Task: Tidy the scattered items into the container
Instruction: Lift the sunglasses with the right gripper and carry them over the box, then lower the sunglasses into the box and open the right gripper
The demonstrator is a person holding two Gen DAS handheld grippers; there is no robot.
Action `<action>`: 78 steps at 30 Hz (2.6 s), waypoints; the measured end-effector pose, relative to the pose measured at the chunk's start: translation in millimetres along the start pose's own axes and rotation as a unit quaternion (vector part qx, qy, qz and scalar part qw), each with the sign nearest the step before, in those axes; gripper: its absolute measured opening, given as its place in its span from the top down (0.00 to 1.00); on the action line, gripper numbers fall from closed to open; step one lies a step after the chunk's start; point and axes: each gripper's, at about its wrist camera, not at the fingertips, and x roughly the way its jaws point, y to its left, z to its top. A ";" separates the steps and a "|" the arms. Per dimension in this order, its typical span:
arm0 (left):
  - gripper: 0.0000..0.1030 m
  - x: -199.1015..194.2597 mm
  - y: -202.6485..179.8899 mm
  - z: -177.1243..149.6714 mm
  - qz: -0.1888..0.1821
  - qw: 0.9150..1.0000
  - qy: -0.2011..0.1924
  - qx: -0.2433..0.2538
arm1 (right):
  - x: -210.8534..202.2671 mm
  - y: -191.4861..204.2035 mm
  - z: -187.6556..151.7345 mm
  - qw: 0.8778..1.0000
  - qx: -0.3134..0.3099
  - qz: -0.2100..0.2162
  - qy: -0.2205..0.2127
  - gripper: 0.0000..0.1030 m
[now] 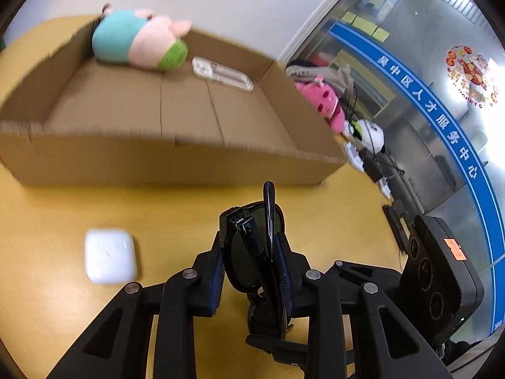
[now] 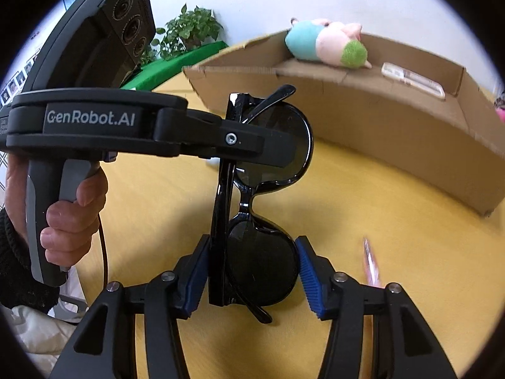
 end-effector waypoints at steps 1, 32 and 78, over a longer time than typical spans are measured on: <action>0.70 -4.7 -1.1 7.1 0.000 1.000 -0.006 0.002 | -2.8 0.5 6.0 1.000 -0.001 0.001 -0.006 0.50; 0.70 -18.4 78.8 262.2 0.063 0.995 -0.003 0.071 | 55.8 -44.5 271.9 0.996 0.049 0.063 -0.033 0.50; 0.36 51.9 160.7 231.6 0.192 0.976 0.105 0.012 | 152.2 -78.7 250.9 0.972 0.207 0.083 0.069 0.33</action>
